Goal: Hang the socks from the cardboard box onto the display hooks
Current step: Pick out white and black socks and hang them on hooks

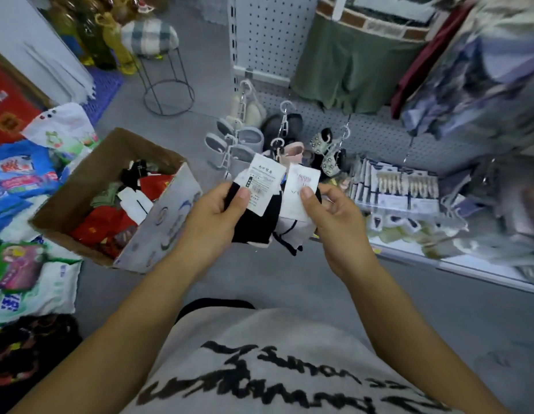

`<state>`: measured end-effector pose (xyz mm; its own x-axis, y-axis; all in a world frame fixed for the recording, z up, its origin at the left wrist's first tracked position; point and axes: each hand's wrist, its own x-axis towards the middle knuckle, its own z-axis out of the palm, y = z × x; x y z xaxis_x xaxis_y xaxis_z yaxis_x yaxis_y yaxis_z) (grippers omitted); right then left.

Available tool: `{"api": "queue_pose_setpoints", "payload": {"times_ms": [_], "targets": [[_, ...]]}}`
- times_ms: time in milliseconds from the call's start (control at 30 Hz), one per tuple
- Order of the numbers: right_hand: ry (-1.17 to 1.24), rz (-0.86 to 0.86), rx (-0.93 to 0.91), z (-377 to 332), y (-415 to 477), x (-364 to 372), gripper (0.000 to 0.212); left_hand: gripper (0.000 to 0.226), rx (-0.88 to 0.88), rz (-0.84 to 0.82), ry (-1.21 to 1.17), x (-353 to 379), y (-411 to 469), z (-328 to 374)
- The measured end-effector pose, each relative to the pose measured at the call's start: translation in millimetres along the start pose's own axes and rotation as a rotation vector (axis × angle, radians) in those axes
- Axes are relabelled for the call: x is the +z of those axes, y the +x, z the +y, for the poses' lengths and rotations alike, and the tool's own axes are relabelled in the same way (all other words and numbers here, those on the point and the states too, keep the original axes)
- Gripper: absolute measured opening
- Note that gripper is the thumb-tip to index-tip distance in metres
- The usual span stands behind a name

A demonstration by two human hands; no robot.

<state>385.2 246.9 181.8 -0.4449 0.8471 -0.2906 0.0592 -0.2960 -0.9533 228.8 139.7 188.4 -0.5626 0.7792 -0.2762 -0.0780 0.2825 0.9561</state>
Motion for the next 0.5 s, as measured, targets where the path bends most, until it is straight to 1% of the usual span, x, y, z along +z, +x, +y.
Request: {"api": "queue_pose_setpoints", "payload": {"times_ms": [33, 100, 200, 233, 300, 367, 400, 433, 500], "targets": [[-0.005, -0.003, 0.003, -3.2, -5.5, -17.2, 0.018, 0.013, -0.01, -0.015, -0.016, 22.8, -2.4, 0.9], [0.008, 0.014, -0.024, -7.6, -16.3, -55.4, 0.023, 0.019, -0.023, -0.061, -0.055, 69.2, -8.9, 3.4], [0.034, 0.069, -0.04, -10.8, -29.9, -118.0, 0.016, 0.022, -0.044, -0.141, -0.096, 138.7, -22.0, 7.3], [0.034, 0.084, -0.038, -11.4, -33.4, -137.5, 0.012, 0.029, -0.083, -0.175, -0.114, 161.5, -27.8, 9.6], [0.011, 0.109, -0.033, -13.4, -39.0, -170.9, 0.008, 0.056, -0.224, -0.27, -0.242, 203.6, -37.1, 12.1], [-0.004, 0.154, -0.043, -16.6, -43.0, -197.3, 0.01, 0.069, -0.307, -0.417, -0.376, 239.1, -46.9, 16.8], [-0.019, 0.185, -0.045, -18.2, -44.2, -207.5, 0.016, 0.075, -0.317, -0.48, -0.411, 253.0, -49.9, 18.7], [-0.02, 0.203, -0.048, -19.2, -45.7, -216.9, 0.023, 0.08, -0.317, -0.509, -0.437, 265.2, -51.3, 19.0], [0.033, 0.213, -0.053, -20.9, -48.8, -234.8, 0.027, 0.094, -0.24, -0.507, -0.384, 282.0, -48.2, 12.0]]}}
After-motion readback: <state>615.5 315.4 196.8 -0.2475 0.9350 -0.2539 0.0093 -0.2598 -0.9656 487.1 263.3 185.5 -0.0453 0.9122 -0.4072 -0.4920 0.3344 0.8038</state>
